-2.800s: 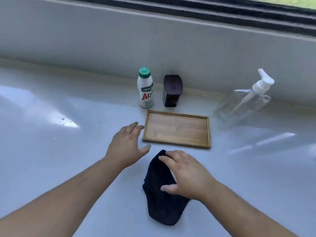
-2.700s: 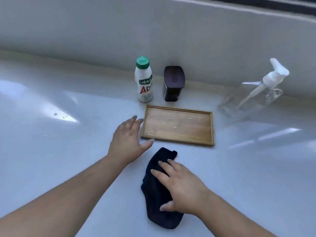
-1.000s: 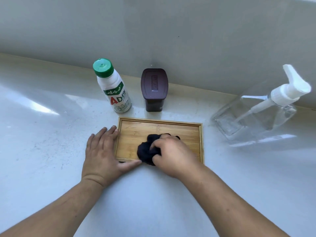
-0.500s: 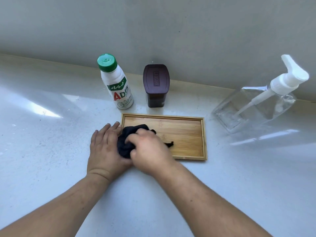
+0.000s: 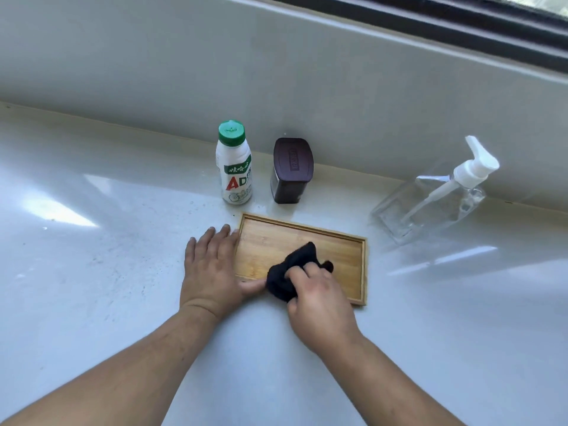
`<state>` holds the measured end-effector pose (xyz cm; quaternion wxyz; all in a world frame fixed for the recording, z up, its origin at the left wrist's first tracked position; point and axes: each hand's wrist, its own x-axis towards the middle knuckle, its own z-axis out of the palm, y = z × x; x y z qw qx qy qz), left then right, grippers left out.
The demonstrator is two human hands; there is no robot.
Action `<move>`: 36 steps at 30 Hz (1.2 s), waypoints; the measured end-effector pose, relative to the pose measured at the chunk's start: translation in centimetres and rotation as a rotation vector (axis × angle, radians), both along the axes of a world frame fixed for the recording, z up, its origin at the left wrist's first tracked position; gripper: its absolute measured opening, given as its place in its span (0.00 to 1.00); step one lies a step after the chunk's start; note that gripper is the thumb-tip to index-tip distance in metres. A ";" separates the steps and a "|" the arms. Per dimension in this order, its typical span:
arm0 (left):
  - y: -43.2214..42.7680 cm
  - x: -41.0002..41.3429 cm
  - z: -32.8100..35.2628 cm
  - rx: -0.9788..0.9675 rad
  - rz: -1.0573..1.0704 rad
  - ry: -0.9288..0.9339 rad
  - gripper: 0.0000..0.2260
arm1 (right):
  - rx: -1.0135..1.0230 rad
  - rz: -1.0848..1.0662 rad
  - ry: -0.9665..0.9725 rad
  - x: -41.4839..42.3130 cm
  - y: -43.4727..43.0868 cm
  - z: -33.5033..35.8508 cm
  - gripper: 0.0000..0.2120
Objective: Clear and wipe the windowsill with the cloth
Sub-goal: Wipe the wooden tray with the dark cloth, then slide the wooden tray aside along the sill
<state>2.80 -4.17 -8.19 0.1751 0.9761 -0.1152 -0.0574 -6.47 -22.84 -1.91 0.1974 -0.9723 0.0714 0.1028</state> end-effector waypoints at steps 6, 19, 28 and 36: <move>0.4 0.1 0.9 0.038 -0.024 0.051 0.56 | 0.121 0.014 0.023 -9.2 2.5 2.5 0.21; 1.8 2.4 6.5 -0.428 0.251 0.478 0.24 | 0.452 -0.776 0.048 -3.3 -3.7 4.9 0.23; 1.8 2.0 7.8 -0.574 0.247 0.777 0.34 | 0.809 -1.041 0.104 -2.4 -6.9 2.3 0.33; 0.0 -1.4 9.3 -0.573 0.224 0.800 0.31 | 0.825 -0.962 0.060 -5.7 -9.0 4.1 0.40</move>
